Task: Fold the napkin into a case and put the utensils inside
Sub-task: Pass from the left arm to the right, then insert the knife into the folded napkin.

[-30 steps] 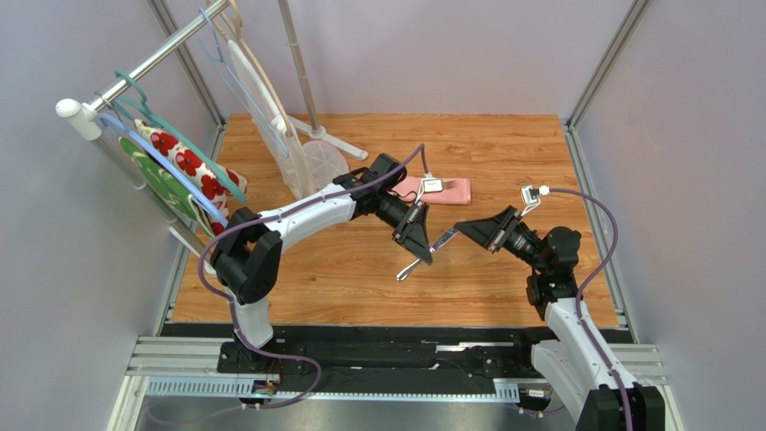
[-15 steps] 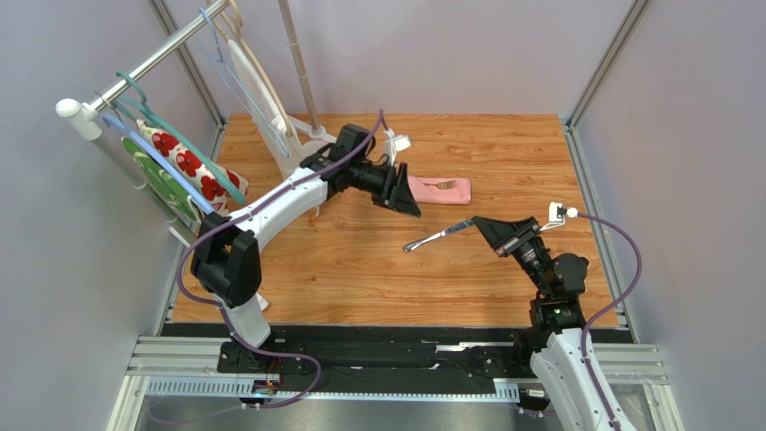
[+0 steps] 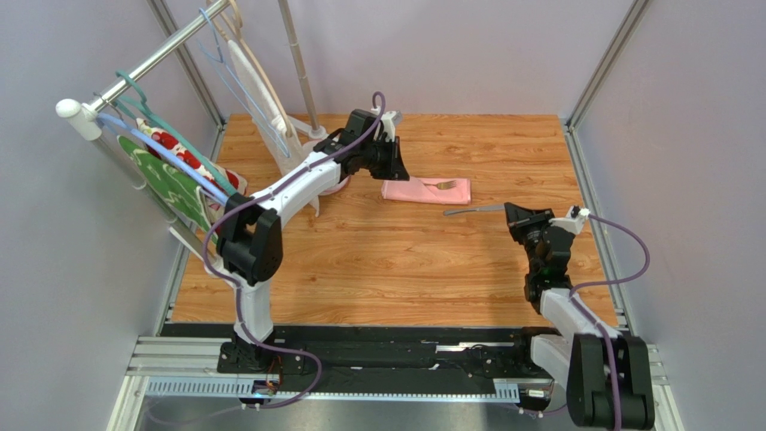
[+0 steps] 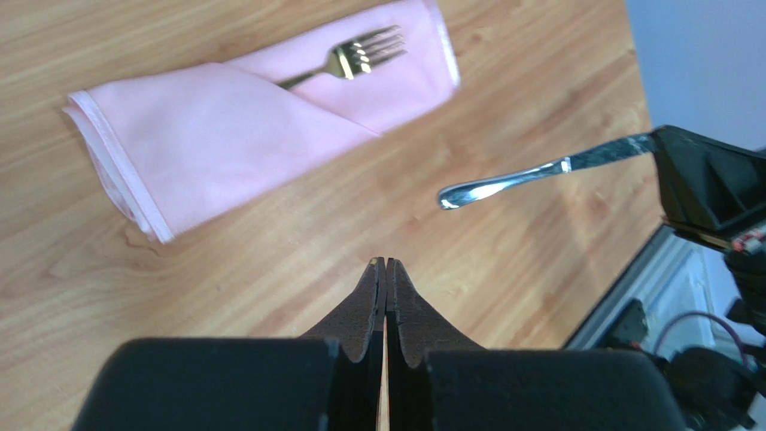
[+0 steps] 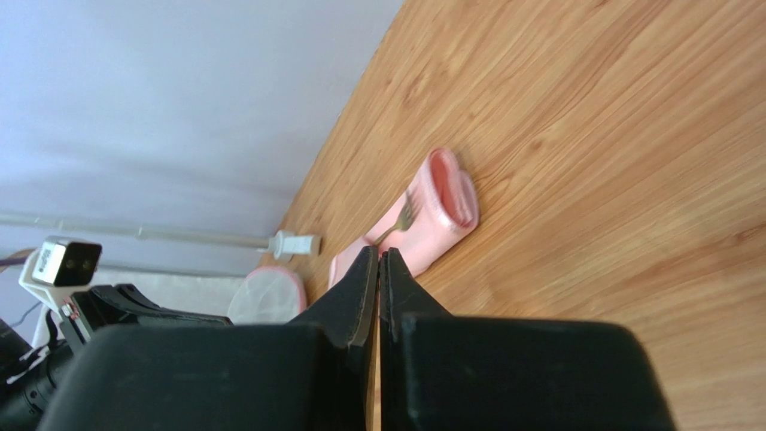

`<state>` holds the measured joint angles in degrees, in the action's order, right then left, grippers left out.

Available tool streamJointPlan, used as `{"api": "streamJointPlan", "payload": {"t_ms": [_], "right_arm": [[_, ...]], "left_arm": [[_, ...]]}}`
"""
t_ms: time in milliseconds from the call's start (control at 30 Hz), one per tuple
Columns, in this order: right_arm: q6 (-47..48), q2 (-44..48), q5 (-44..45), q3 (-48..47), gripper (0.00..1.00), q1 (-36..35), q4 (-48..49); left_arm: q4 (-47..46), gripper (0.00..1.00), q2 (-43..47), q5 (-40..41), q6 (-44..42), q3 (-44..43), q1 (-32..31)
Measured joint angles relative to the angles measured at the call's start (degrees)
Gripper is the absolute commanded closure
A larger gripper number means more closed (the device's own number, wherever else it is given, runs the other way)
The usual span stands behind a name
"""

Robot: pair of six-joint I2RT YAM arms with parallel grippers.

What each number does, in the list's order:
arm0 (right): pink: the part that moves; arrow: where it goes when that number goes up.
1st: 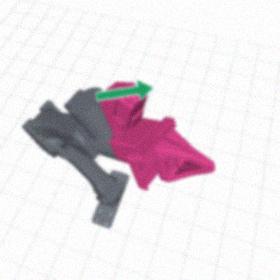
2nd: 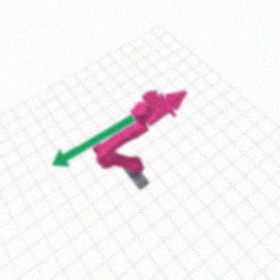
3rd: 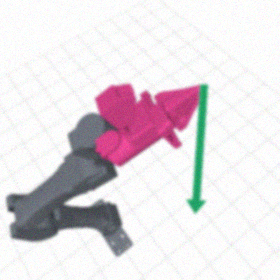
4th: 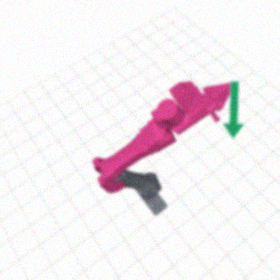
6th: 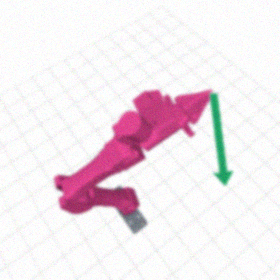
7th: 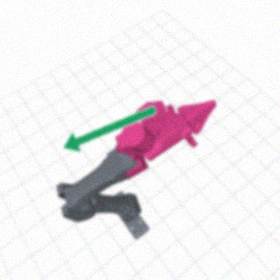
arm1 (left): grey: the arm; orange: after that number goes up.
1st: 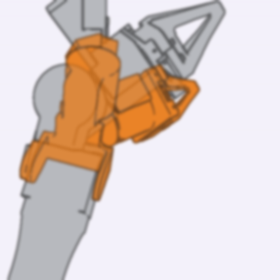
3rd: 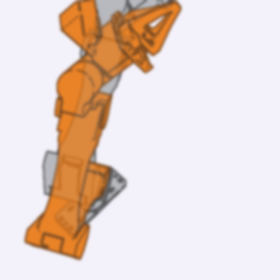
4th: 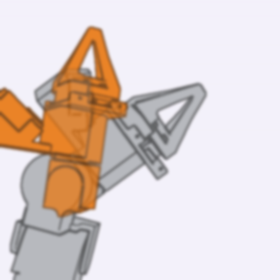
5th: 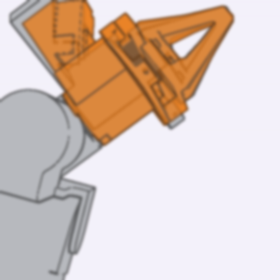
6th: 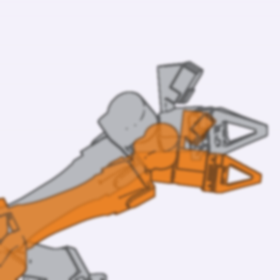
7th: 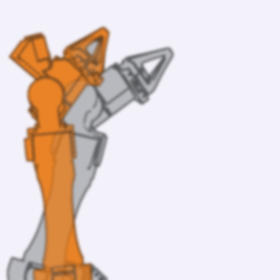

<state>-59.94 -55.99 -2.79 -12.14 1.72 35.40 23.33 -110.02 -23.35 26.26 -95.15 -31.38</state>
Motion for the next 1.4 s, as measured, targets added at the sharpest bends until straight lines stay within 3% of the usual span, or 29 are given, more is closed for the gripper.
{"api": "streamJointPlan", "payload": {"t_ms": [267,700,1400], "right_arm": [[0.0,-16.5,1.4,-3.6,1.0,2.2,14.4],[-1.6,-33.7,-1.4,-9.1,1.0,2.2,30.0],[-1.8,-44.8,-4.0,-11.8,1.0,1.8,36.6]], "left_arm": [[2.1,1.0,-14.2,3.6,0.3,-11.2,2.0],[1.9,1.0,-18.9,5.4,3.2,-13.0,4.1],[1.4,1.0,-22.7,6.9,9.7,-11.3,5.3]]}}
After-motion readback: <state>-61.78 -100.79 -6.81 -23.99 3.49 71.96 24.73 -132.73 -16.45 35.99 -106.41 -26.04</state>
